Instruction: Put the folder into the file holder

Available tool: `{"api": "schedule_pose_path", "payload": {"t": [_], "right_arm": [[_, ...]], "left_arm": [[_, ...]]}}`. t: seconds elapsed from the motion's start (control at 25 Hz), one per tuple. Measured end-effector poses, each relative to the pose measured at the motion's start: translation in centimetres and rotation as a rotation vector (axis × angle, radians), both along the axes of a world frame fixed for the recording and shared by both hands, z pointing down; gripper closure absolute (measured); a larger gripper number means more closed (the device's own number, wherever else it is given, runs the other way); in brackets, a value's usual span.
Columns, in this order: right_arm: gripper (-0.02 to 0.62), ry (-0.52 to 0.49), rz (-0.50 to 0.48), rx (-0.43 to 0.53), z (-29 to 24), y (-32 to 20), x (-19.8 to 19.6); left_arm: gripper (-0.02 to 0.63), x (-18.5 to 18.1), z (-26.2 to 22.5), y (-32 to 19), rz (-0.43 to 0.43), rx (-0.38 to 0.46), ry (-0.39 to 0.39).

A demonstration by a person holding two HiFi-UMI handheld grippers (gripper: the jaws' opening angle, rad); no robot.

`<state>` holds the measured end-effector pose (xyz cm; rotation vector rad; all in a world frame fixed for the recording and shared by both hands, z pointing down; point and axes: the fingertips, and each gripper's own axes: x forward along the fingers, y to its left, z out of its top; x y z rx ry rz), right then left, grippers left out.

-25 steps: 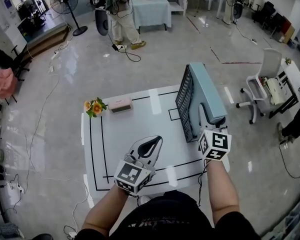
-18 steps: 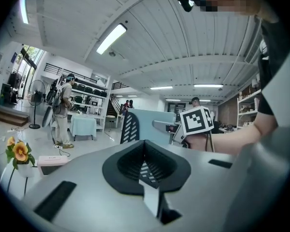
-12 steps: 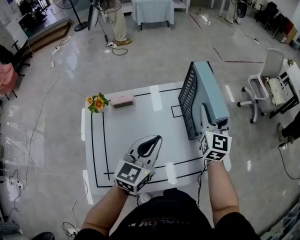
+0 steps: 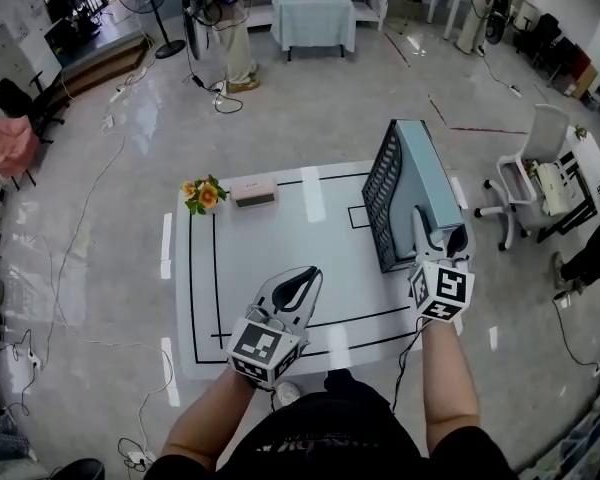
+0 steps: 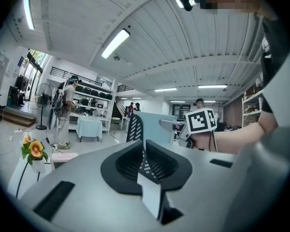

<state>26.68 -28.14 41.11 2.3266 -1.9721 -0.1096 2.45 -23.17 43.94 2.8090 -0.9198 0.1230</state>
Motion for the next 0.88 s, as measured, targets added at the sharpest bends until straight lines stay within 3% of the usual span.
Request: {"api": "schedule_pose_path", "payload": {"t": [0.48,0.88], "right_arm": [[0.258,0.161,-0.03,0.078,-4.9,7.2,-5.1],[0.259,0.029,-0.36,0.034,-3.6,12.6,-17.3]], "left_arm": [[0.548,-3.3,-1.5,4.2,-0.029,0.03,0.007],[0.545,-9.2,-2.3,9.3,-0.078,0.057,0.012]]}}
